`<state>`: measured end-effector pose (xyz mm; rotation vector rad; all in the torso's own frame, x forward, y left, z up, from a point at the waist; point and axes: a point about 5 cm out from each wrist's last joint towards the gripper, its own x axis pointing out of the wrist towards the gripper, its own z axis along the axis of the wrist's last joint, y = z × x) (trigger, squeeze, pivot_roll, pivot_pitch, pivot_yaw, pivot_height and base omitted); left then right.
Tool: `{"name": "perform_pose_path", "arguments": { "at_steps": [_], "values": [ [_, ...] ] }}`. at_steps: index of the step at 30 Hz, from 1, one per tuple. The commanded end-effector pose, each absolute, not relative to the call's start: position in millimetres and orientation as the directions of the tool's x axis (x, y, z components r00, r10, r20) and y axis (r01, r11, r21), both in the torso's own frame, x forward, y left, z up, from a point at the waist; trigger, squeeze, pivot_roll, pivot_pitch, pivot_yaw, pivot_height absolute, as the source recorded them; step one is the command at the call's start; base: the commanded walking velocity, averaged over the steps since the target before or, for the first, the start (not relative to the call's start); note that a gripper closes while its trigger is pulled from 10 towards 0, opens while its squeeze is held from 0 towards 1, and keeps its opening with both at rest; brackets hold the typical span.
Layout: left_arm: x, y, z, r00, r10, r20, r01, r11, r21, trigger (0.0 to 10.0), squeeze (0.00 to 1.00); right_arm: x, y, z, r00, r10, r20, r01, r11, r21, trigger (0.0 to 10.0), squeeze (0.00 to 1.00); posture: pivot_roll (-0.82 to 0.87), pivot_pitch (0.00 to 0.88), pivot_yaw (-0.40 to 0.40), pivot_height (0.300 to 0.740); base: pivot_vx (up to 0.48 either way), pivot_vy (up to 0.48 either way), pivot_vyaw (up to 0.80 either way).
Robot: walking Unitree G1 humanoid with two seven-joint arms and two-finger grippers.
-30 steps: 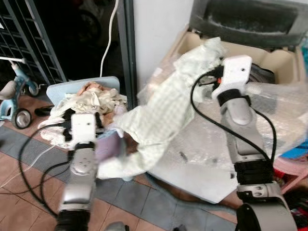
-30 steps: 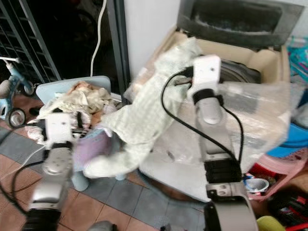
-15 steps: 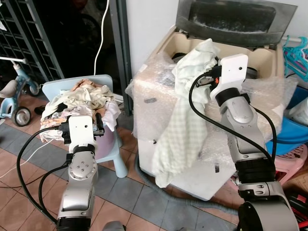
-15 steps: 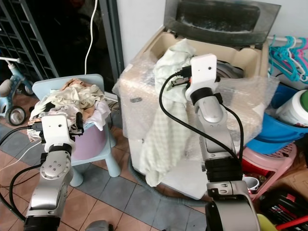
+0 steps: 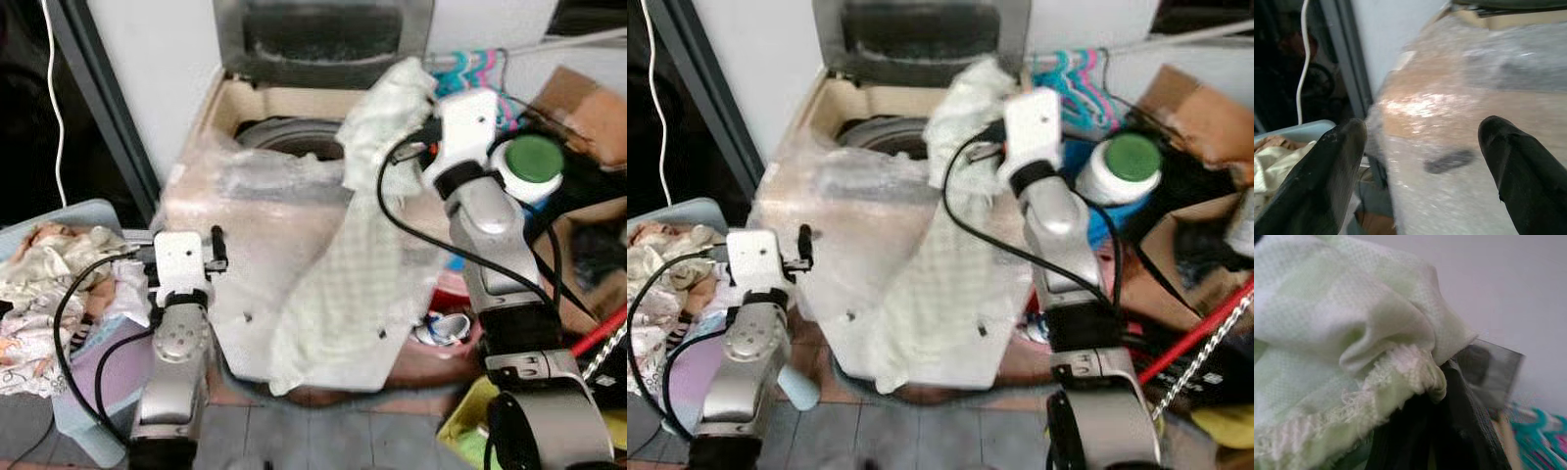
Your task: Clothes washing
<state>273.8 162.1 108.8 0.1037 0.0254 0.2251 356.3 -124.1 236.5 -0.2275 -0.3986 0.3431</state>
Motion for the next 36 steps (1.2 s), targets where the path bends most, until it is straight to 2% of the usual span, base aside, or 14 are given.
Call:
{"name": "perform_pose_path", "arguments": {
  "at_steps": [1, 9, 17, 22, 28, 36],
  "values": [
    [273.0, 166.6, 110.1, 0.969, 0.249, -0.009, -0.246, 0.963, 0.111, 10.0, 0.0, 356.7, -115.1, 245.7, 0.835, 0.416, 0.36, -0.312, 0.897, -0.314, 10.0, 0.0, 0.01, 0.0, 0.011, 0.74, 0.0, 0.0, 0.0],
    [272.0, 168.6, 106.1, 0.963, 0.264, -0.047, -0.259, 0.961, 0.099, 10.0, 0.0, 355.4, -114.5, 238.5, 0.833, 0.436, 0.341, -0.339, 0.889, -0.308, 10.0, 0.0, 0.01, 0.0, 0.014, 0.74, 0.0, 0.0, 0.0],
    [272.7, 169.4, 104.8, 0.964, 0.26, -0.053, -0.254, 0.962, 0.099, 10.0, 0.0, 353.8, -111.1, 244.6, 0.802, 0.489, 0.343, -0.371, 0.858, -0.356, 10.0, 0.0, 0.01, 0.0, 0.012, 0.74, 0.0, 0.477, 0.0],
    [270.3, 170.7, 104.8, 0.964, 0.261, -0.05, -0.255, 0.96, 0.114, 10.0, 0.0, 344.7, -115.5, 232.4, 0.823, 0.457, 0.336, -0.352, 0.876, -0.329, 10.0, 0.0, 0.01, 0.0, 0.013, 0.74, 0.0, 0.477, 0.0],
    [265.6, 174.7, 109.3, 0.976, 0.219, -0.006, -0.216, 0.968, 0.124, 10.0, 0.0, 336.4, -134.4, 215.3, 0.883, 0.35, 0.311, -0.279, 0.927, -0.252, 10.0, 0.0, 0.0, 0.0, 0.031, 0.74, 0.0, 0.0, 0.0],
    [269.1, 173.6, 113.0, 0.977, 0.215, 0.007, -0.215, 0.969, 0.12, 10.0, 0.0, 342.1, -135.1, 227.2, 0.854, 0.413, 0.317, -0.314, 0.894, -0.32, 10.0, 0.0, 0.0, 0.0, 0.033, 0.74, 0.195, 0.0, 0.0]
  ]
}}
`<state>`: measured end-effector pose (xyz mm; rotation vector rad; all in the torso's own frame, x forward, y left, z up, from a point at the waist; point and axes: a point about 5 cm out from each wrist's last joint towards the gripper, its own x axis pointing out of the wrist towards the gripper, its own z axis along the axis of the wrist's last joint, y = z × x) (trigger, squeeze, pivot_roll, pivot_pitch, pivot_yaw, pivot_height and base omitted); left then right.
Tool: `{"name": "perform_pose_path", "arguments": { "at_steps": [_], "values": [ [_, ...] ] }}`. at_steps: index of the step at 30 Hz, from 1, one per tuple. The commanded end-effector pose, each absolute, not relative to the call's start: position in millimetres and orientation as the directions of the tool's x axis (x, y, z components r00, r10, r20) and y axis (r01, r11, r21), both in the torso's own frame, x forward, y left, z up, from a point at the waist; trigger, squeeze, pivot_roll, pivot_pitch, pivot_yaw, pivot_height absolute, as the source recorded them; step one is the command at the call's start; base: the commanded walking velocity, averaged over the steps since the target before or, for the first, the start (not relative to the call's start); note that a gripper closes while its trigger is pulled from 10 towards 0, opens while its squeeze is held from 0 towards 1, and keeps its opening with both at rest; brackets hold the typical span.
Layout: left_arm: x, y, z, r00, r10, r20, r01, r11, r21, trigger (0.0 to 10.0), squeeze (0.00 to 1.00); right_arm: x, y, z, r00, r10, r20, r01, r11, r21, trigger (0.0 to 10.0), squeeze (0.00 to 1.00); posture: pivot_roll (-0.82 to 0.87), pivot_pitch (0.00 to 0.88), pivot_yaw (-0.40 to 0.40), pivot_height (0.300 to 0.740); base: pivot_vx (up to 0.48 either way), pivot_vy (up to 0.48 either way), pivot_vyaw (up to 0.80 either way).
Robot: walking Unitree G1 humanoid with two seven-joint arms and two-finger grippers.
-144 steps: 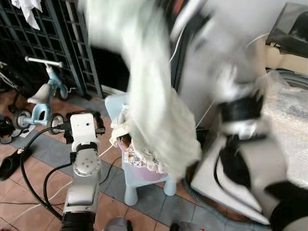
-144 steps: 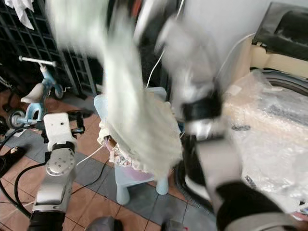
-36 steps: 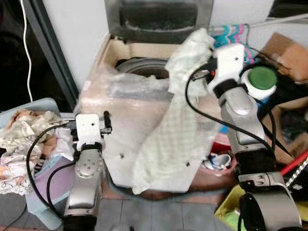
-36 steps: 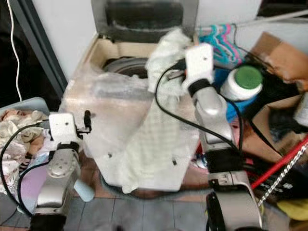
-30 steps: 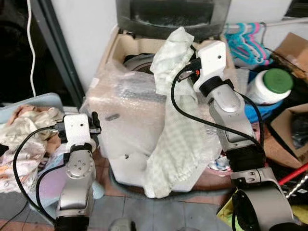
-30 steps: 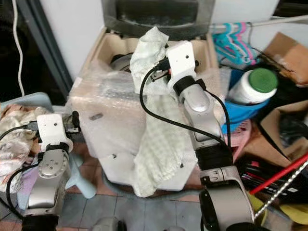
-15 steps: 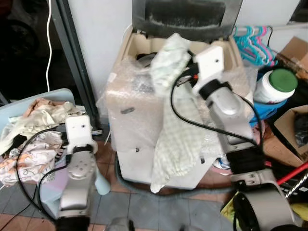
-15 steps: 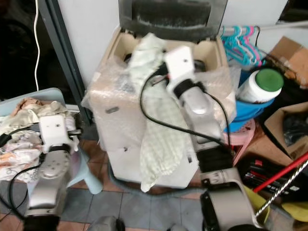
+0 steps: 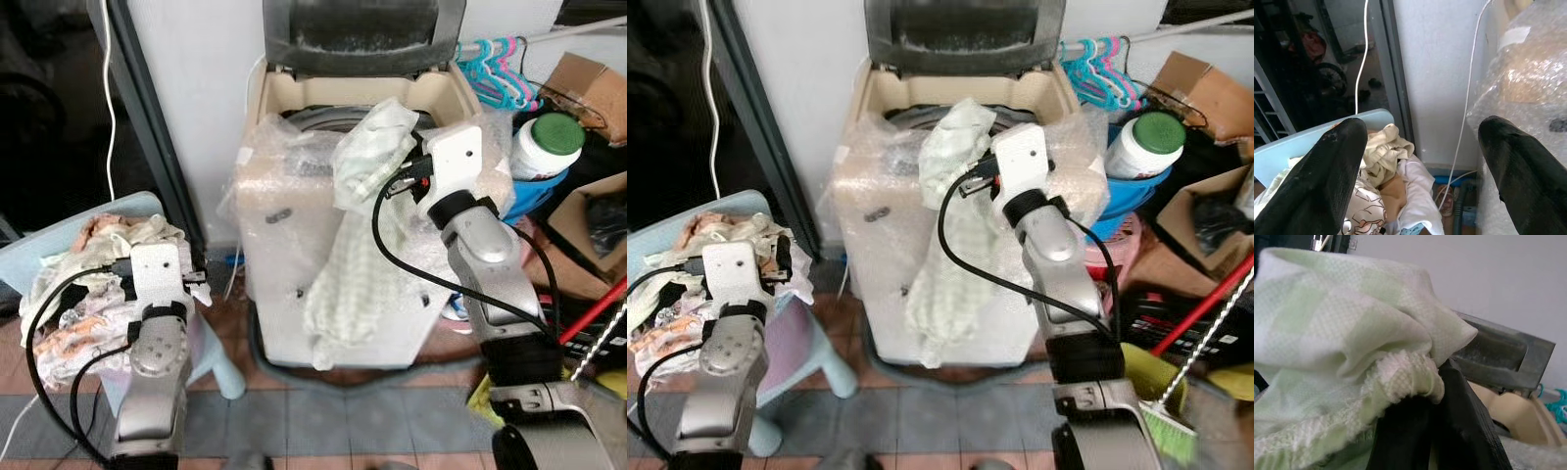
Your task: Clothes washing
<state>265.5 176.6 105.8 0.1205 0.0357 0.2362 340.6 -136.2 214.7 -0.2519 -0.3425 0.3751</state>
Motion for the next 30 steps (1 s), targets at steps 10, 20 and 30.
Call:
{"name": "perform_pose_path", "arguments": {
  "at_steps": [10, 20, 30],
  "values": [
    [266.8, 171.1, 110.7, 0.977, 0.215, 0.001, -0.214, 0.971, 0.109, 10.0, 0.0, 348.6, -138.4, 236.1, 0.843, 0.428, 0.327, -0.317, 0.885, -0.34, 10.0, 0.0, 0.01, 0.0, 0.016, 0.74, 0.403, 0.0, 0.0],
    [271.4, 165.2, 111.1, 0.979, 0.203, 0.002, -0.203, 0.974, 0.097, 10.0, 0.0, 355.1, -125.3, 247.9, 0.724, 0.654, 0.22, -0.522, 0.728, -0.445, 10.0, 0.0, 0.0, 0.0, 0.014, 0.74, 0.417, 0.0, 0.0],
    [277.6, 160.2, 112.6, 0.974, 0.227, 0.011, -0.227, 0.97, 0.084, 10.0, 0.0, 380.5, -153.3, 431.9, 0.668, 0.378, 0.641, 0.01, 0.857, -0.516, 10.0, 0.0, -0.01, 0.0, -0.004, 0.74, 0.0, 0.0, 0.0]
  ]
}}
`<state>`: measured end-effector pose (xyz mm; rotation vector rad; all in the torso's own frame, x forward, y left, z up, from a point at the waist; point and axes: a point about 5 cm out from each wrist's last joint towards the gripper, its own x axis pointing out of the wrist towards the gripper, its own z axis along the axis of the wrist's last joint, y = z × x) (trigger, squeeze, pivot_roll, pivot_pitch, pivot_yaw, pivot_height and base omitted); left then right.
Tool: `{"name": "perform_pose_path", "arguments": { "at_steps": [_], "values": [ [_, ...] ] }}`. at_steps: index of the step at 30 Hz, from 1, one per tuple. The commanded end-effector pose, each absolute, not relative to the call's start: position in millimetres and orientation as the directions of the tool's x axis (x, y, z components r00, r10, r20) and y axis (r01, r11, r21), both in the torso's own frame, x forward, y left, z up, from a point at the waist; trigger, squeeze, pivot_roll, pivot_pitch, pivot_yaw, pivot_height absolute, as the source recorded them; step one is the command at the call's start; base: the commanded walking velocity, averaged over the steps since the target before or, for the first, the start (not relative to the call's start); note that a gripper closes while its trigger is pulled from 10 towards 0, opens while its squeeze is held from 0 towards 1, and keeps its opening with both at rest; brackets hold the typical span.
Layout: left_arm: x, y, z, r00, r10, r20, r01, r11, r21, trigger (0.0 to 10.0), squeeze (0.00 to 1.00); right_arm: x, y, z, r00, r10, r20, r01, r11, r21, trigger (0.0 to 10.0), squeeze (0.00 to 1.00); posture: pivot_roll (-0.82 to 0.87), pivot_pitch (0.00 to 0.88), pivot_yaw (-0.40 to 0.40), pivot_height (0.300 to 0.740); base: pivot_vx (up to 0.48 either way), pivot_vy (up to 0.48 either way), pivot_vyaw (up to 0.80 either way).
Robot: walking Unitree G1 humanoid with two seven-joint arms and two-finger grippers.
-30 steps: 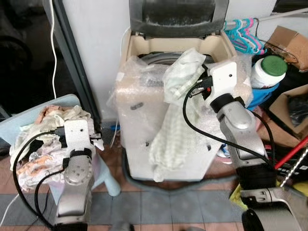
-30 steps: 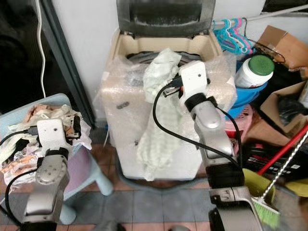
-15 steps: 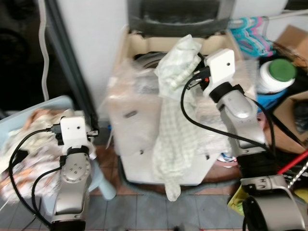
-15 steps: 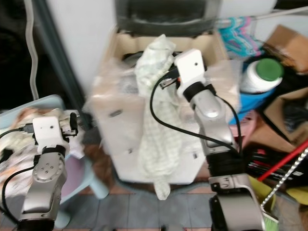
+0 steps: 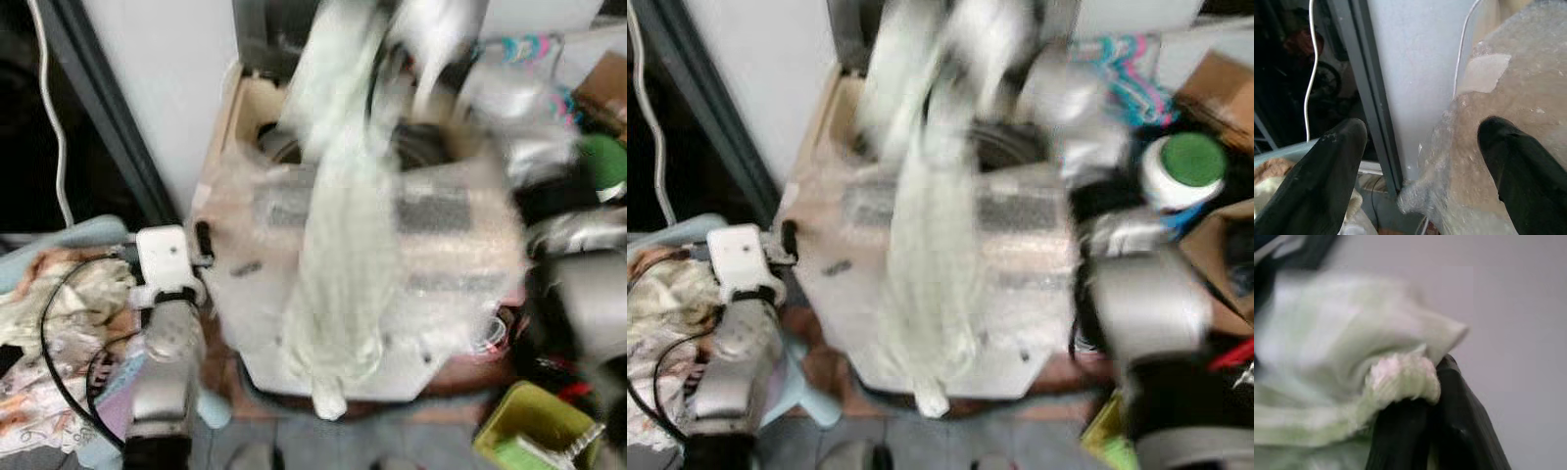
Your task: Clothes washing
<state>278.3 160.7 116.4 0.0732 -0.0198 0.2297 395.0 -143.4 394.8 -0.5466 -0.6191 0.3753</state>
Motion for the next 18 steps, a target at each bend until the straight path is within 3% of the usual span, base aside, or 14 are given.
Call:
{"name": "perform_pose_path", "arguments": {
  "at_steps": [1, 2, 4, 5, 7, 10, 18],
  "values": [
    [276.8, 160.7, 112.4, 0.972, 0.233, 0.011, -0.233, 0.969, 0.083, 10.0, 0.0, 371.0, -161.6, 454.8, 0.615, 0.328, 0.717, 0.041, 0.895, -0.445, 10.0, 0.0, 0.0, 0.0, -0.012, 0.74, 0.0, 0.0, 0.0],
    [275.4, 162.2, 111.9, 0.969, 0.247, 0.012, -0.247, 0.965, 0.084, 10.0, 0.0, 355.9, -170.0, 480.7, 0.541, 0.314, 0.78, 0.079, 0.904, -0.419, 10.0, 0.0, 0.0, 0.0, -0.015, 0.74, 0.0, 0.0, 0.0],
    [274.6, 163.7, 111.4, 0.966, 0.259, 0.013, -0.259, 0.962, 0.085, 10.0, 0.0, 347.4, -171.5, 486.2, 0.5, 0.357, 0.789, 0.119, 0.874, -0.471, 10.0, 0.0, 0.0, 0.0, -0.017, 0.74, 0.0, 0.0, 0.0],
    [274.7, 163.7, 111.3, 0.965, 0.26, 0.014, -0.261, 0.962, 0.084, 10.0, 0.0, 349.6, -170.9, 481.0, 0.51, 0.37, 0.776, 0.101, 0.871, -0.482, 10.0, 0.0, 0.0, 0.0, -0.018, 0.74, 0.0, 0.0, 0.0],
    [276.2, 162.4, 112.0, 0.966, 0.26, 0.018, -0.26, 0.962, 0.085, 10.0, 0.0, 374.8, -163.6, 423.7, 0.632, 0.444, 0.635, 0.013, 0.813, -0.582, 10.0, 0.0, 0.0, 0.0, -0.015, 0.74, 0.0, 0.0, 0.0],
    [277.3, 159.4, 112.8, 0.969, 0.248, 0.021, -0.249, 0.965, 0.086, 10.0, 0.0, 390.1, -160.6, 360.6, 0.71, 0.484, 0.512, -0.101, 0.789, -0.606, 10.0, 0.0, 0.0, 0.0, -0.011, 0.74, 0.0, 0.0, 0.0],
    [279.4, 155.8, 111.4, 0.975, 0.221, 0.013, -0.221, 0.971, 0.089, 10.0, 0.0, 387.2, -161.2, 300.6, 0.752, 0.53, 0.392, -0.266, 0.788, -0.556, 10.0, 0.0, -0.02, 0.0, 0.008, 0.74, 0.0, 0.0, 0.0]
  ]
}}
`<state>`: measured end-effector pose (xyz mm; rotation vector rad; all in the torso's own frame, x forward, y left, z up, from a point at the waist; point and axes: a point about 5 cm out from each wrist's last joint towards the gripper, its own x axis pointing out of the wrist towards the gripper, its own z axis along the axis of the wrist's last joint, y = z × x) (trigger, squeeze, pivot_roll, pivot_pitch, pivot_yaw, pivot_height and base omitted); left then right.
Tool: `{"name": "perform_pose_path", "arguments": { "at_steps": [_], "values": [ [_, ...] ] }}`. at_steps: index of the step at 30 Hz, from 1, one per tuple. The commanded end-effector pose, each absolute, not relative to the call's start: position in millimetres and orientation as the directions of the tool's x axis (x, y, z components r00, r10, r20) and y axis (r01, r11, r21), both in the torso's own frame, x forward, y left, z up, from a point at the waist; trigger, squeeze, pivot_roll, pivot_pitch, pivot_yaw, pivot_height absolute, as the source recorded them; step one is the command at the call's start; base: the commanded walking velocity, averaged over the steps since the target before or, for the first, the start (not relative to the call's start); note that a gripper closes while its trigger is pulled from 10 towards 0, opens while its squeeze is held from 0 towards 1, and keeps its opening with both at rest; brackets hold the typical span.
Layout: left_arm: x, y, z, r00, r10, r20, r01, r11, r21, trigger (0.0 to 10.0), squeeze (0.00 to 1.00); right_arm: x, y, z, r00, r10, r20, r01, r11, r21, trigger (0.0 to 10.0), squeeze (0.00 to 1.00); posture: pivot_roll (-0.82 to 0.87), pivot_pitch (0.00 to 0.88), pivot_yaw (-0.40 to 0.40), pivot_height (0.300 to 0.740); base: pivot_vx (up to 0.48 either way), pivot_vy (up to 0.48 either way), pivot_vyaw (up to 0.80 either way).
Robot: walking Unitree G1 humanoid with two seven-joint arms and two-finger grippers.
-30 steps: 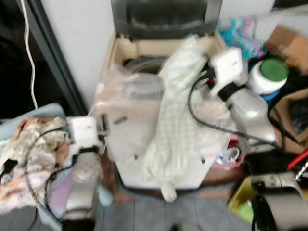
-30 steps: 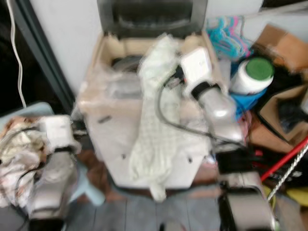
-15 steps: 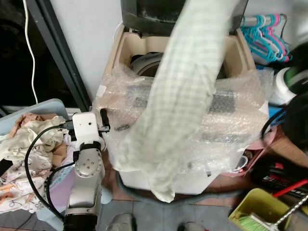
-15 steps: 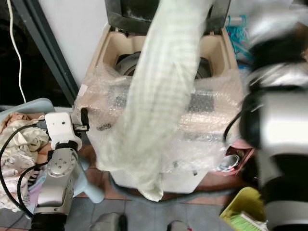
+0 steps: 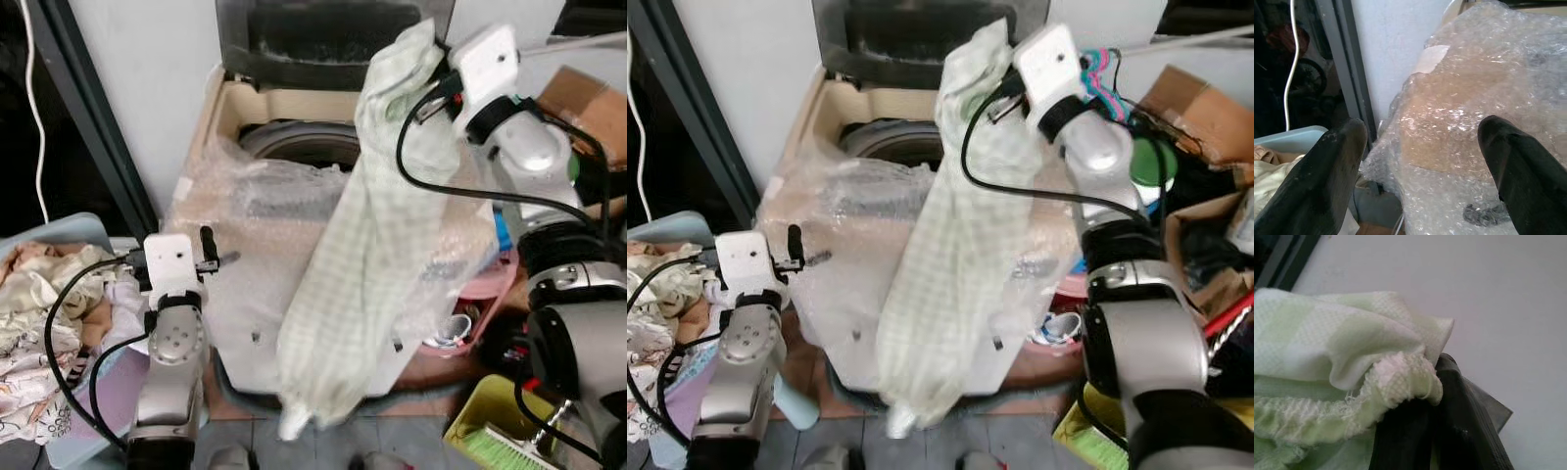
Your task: Clothes washing
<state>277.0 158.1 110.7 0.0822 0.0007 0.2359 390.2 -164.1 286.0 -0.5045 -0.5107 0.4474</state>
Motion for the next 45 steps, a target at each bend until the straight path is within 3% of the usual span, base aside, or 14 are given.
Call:
{"name": "perform_pose_path", "arguments": {
  "at_steps": [1, 7, 12, 19, 45],
  "values": [
    [280.1, 154.8, 112.0, 0.976, 0.218, 0.015, -0.219, 0.972, 0.088, 10.0, 0.0, 386.9, -161.4, 298.6, 0.754, 0.528, 0.391, -0.267, 0.79, -0.552, 10.0, 0.0, -0.02, 0.0, 0.008, 0.74, 0.0, 0.0, 0.0],
    [279.3, 156.2, 112.1, 0.966, 0.257, 0.01, -0.257, 0.963, 0.082, 10.0, 0.0, 385.4, -161.3, 289.1, 0.773, 0.505, 0.384, -0.287, 0.818, -0.499, 10.0, 0.0, -0.01, 0.0, 0.004, 0.74, 0.0, 0.0, 0.0],
    [275.5, 161.8, 110.0, 0.964, 0.266, 0.002, -0.265, 0.96, 0.094, 10.0, 0.0, 382.4, -159.0, 268.5, 0.822, 0.426, 0.378, -0.299, 0.888, -0.35, 10.0, 0.0, 0.0, 0.0, 0.001, 0.74, 0.0, 0.0, 0.0],
    [275.3, 165.0, 111.8, 0.965, 0.262, 0.005, -0.261, 0.959, 0.114, 10.0, 0.0, 371.2, -143.5, 261.3, 0.803, 0.452, 0.388, -0.313, 0.874, -0.37, 10.0, 0.0, 0.0, 0.0, 0.019, 0.74, 0.0, 0.0, 0.8],
    [270.4, 165.9, 110.7, 0.97, 0.245, -0.011, -0.242, 0.964, 0.109, 10.0, 0.0, 368.8, -142.8, 267.6, 0.806, 0.455, 0.379, -0.335, 0.878, -0.342, 10.0, 0.0, 0.0, 0.0, 0.019, 0.74, 0.0, 0.0, 0.78]
  ]
}}
